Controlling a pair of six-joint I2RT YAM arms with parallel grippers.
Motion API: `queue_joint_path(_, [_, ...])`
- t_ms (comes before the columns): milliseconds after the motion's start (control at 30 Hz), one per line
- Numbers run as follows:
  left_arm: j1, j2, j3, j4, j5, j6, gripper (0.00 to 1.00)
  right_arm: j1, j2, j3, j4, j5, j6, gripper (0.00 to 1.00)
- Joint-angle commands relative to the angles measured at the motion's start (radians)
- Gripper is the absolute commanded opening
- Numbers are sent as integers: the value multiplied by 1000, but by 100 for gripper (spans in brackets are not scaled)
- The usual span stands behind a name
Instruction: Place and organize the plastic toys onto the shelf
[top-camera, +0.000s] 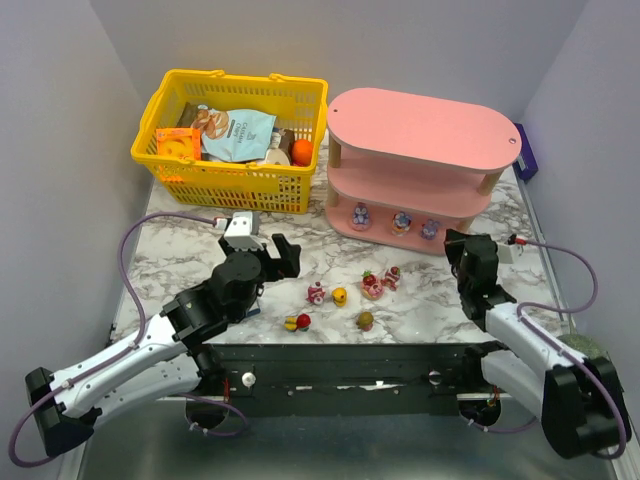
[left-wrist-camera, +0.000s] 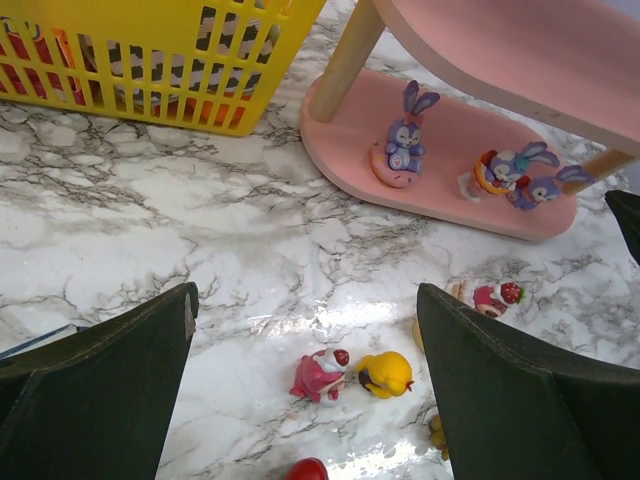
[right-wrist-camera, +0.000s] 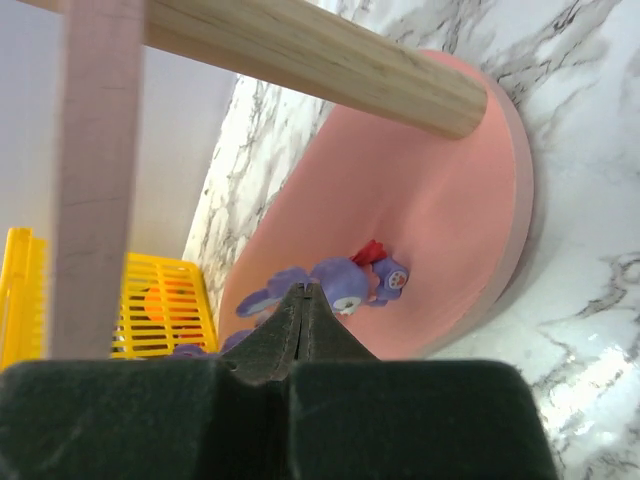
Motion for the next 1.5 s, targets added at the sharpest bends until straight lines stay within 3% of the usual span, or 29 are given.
queue_joint_path(0, [6, -34, 4, -28, 36, -22, 99, -8, -134, 24, -309, 1, -62, 6])
queue_joint_path(233, [6, -66, 35, -117, 49, -46, 99, -8, -260, 39, -454, -192, -276, 40])
queue_joint_path(267, [6, -83, 37, -133, 46, -56, 99, -8, -274, 42, -475, -218, -305, 50])
queue_joint_path(467, [6, -141, 40, -182, 54, -65, 99, -8, -317, 37, -477, -481, -546, 73])
queue_joint_path(567, [6, -156, 50, -226, 62, -60, 99, -6, -294, 7, -425, -588, -612, 79])
queue_joint_path(700, [6, -173, 54, -260, 80, -51, 99, 38, -274, -36, -302, -651, -649, 81])
queue_joint_path(867, [6, -181, 43, -259, 89, -42, 99, 127, -268, -9, -314, -601, -684, 82])
queue_joint_path(1133, [7, -138, 46, -256, 68, -37, 99, 369, -165, 46, -377, -187, -505, 75])
queue_joint_path(1267, [7, -136, 47, -262, 57, -40, 99, 448, -110, 74, -374, -73, -450, 65])
queue_joint_path(1467, [6, -166, 40, -260, 42, -45, 99, 488, 9, 142, -389, -7, -422, 63])
